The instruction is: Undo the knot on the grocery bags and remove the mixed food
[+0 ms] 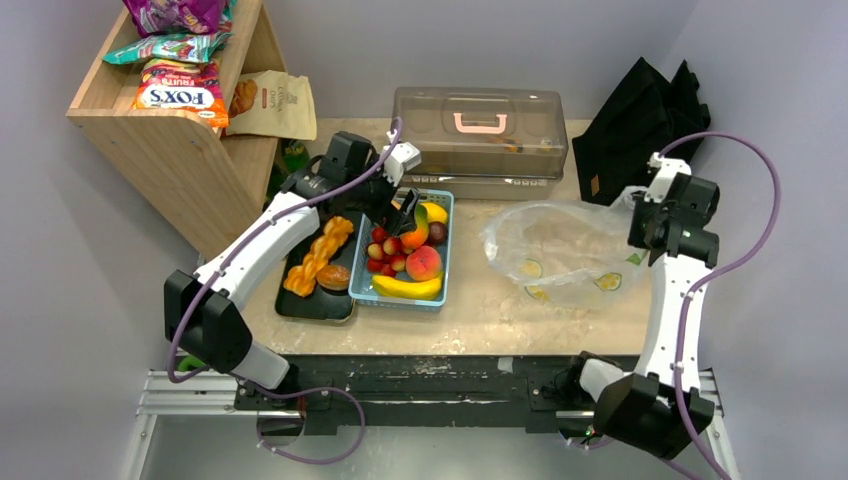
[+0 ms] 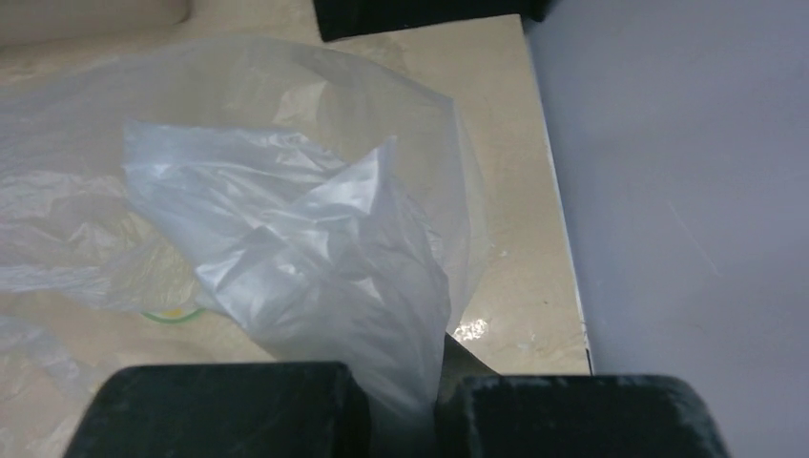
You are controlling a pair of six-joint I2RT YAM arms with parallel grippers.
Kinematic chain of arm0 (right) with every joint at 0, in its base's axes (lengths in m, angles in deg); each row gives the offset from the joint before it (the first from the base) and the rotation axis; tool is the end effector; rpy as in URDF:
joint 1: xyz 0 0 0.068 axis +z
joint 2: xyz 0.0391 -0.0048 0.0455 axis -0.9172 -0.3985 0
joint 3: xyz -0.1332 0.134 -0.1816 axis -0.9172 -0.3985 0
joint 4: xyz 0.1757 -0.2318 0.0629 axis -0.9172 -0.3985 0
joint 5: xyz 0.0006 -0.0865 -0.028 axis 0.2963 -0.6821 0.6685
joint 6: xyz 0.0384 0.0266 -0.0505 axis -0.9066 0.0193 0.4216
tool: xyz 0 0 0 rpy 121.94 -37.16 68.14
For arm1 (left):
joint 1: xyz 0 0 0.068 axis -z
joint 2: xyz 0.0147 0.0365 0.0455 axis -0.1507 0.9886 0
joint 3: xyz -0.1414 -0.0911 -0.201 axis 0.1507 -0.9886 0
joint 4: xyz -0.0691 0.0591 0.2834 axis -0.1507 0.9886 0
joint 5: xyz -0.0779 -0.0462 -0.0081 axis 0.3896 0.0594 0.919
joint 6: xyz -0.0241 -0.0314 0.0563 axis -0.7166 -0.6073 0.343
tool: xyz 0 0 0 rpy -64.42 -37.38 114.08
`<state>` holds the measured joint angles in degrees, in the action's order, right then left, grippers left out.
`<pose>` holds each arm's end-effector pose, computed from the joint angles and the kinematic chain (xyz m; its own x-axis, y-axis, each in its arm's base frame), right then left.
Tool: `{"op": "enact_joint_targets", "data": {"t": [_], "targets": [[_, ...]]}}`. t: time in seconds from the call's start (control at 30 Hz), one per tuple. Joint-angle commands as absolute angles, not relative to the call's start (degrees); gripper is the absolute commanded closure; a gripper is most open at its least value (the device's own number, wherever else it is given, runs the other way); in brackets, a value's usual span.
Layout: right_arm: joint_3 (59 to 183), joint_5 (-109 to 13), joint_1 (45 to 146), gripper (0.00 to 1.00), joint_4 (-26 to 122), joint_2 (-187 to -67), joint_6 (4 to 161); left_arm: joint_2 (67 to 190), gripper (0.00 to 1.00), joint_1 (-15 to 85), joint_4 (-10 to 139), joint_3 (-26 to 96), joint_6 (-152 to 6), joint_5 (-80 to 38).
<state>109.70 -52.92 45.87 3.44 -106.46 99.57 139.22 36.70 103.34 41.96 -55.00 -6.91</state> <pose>0.2549 -0.0933 0.3268 -0.6658 0.0600 -0.7437 0.2053 0.9730 -0.1053 0.3290 -0.1994 0.3023 -0.5283 0.4025 -0.7476 0.7449 0.6423 -0.1805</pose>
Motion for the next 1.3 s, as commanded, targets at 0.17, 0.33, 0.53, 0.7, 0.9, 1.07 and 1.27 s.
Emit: {"op": "enact_joint_targets", "data": {"t": [0.17,0.33,0.53,0.7,0.9,1.07,1.27], "targets": [[116.2,-56.8,38.0,1.00,4.8,-112.3,101.2,137.4,0.01,36.3,102.1,43.6,-54.9,-7.4],[119.9,-55.7,33.5,0.95,3.6,-115.5,100.0,136.6,0.00,36.3,102.4,43.7,-55.1,-8.3],[121.9,-60.9,31.2,0.95,4.1,-117.1,96.5,135.8,0.00,35.5,103.4,44.0,-54.5,-9.1],[119.8,-65.7,29.4,0.92,5.8,-115.8,94.2,135.8,0.00,35.0,103.7,44.4,-54.6,-8.9],[121.4,-51.7,29.3,0.30,0.0,-112.1,96.5,136.7,0.00,34.9,104.4,45.9,-54.7,-8.2],[128.2,-48.1,29.3,0.13,-7.0,-113.4,96.4,136.6,0.00,34.5,105.2,46.3,-55.2,-7.8],[134.8,-42.0,29.5,0.01,-12.4,-113.7,94.3,135.5,0.00,33.8,105.8,45.7,-55.9,-7.7]]}}
